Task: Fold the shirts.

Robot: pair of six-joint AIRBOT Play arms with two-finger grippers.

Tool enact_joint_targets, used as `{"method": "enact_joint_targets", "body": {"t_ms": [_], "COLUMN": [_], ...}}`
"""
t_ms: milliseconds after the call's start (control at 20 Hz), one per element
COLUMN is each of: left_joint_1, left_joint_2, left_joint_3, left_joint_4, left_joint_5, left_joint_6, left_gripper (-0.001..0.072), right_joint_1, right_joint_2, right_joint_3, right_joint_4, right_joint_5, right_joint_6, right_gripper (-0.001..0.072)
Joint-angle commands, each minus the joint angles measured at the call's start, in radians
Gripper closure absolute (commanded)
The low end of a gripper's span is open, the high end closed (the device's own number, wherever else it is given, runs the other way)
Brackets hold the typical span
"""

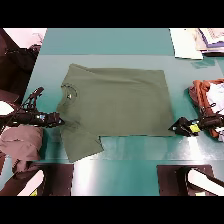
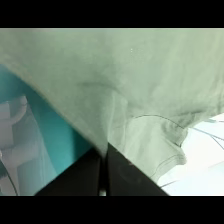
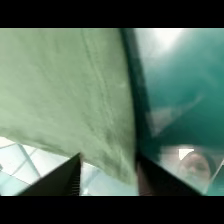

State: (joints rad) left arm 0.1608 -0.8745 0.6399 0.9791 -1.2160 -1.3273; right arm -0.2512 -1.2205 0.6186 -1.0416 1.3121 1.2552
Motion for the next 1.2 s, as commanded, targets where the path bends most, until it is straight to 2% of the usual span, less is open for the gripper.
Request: {"method": "enact_joint_targets", "body": {"t_ms": [0,50,150,300,450,650,900,1050,1150], "left_joint_1": [-0.001,-0.001,-0.001,-0.001,-0.001,-0.001,-0.001,-0.001,-0.001], "left_joint_2": [0.001,0.001,0.001,0.016,0.042,0.042,0.042,0.043,0.043], "left_joint_3": [0.001,0.001,0.001,0.039,0.254,0.735,1.281,1.497,1.589], "left_joint_4": [0.000,0.001,0.000,0.000,0.000,-0.002,-0.002,-0.003,-0.025], "left_joint_5": [-0.008,-0.008,-0.009,-0.004,-0.020,-0.049,0.045,0.104,0.132], "left_joint_6": [0.000,0.000,0.000,0.000,-0.001,-0.002,-0.002,-0.021,-0.063], "left_gripper": [0.0675,0.0676,0.0676,0.0677,0.0676,0.0676,0.0676,0.0676,0.0676], "right_joint_1": [0.035,0.045,0.061,0.079,0.079,0.079,0.079,0.078,0.078], "right_joint_2": [-0.006,-0.006,-0.005,0.062,0.199,0.353,0.402,0.402,0.402], "right_joint_3": [-0.003,-0.003,-0.003,0.006,0.140,0.510,1.030,1.258,1.366], "right_joint_4": [-0.007,-0.008,-0.006,0.002,0.003,0.003,0.001,-0.009,-0.009], "right_joint_5": [0.024,0.025,0.023,-0.004,-0.012,-0.072,-0.137,-0.131,-0.132], "right_joint_6": [0.000,-0.001,-0.004,-0.002,0.047,0.088,0.091,0.091,0.091], "right_gripper": [0.0498,0.0536,0.0698,0.0700,0.0700,0.0699,0.0699,0.0699,0.0699]}}
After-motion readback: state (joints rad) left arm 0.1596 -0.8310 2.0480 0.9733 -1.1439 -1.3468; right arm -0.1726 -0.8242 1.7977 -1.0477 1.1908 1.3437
